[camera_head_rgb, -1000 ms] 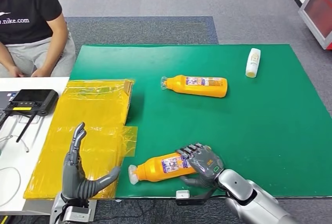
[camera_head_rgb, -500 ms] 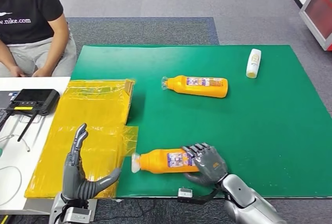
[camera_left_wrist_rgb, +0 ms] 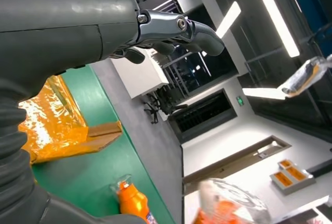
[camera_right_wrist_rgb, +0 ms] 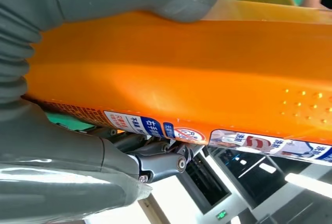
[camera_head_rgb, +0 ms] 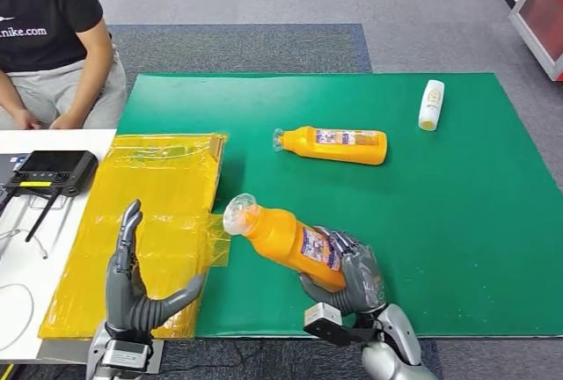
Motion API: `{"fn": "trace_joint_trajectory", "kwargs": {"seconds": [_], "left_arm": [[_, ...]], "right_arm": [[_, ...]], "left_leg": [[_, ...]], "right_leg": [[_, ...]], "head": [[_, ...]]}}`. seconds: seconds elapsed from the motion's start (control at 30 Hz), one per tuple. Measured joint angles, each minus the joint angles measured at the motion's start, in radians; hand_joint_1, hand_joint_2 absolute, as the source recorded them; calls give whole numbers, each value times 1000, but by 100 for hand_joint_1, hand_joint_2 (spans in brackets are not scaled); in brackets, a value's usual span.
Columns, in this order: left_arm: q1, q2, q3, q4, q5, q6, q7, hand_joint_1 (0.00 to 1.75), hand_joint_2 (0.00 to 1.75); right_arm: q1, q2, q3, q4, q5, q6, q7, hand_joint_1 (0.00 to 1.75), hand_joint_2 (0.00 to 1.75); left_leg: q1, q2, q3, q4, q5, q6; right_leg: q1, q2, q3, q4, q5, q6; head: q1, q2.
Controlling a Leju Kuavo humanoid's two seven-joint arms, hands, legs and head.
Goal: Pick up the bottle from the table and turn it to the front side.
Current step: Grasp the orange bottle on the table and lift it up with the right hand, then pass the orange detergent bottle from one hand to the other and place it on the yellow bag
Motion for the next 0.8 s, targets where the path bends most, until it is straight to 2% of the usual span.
{"fn": "trace_joint_trajectory", "kwargs": {"seconds": [0.07, 0.23, 0.5, 0.8], "left_arm": [[1, -7, 1, -7, 38, -18, 0, 0, 175], [4, -44, 21, -19, 125, -154, 0, 0, 175], [-13, -75, 15, -18, 114, -204, 0, 0, 175], [-33, -131, 24, -10, 219, -445, 0, 0, 175]], "right_arm": [[13, 9, -9, -24, -23, 17, -10, 175, 175], [54, 42, -20, -87, -95, 70, -32, 175, 175], [50, 94, -14, -130, -174, 129, -41, 173, 175], [32, 131, 15, -100, -187, 104, -62, 165, 175]], "left_leg": [[0, 0, 0, 0, 0, 0], [0, 0, -1, 0, -1, 1], [0, 0, -1, 0, -1, 0], [0, 0, -1, 0, -1, 1]], "right_leg": [[0, 0, 0, 0, 0, 0], [0, 0, 0, 0, -1, 1], [0, 0, -1, 0, -1, 1], [0, 0, -1, 0, -1, 1]], "head": [[0, 0], [0, 0], [0, 0], [0, 0]]}}
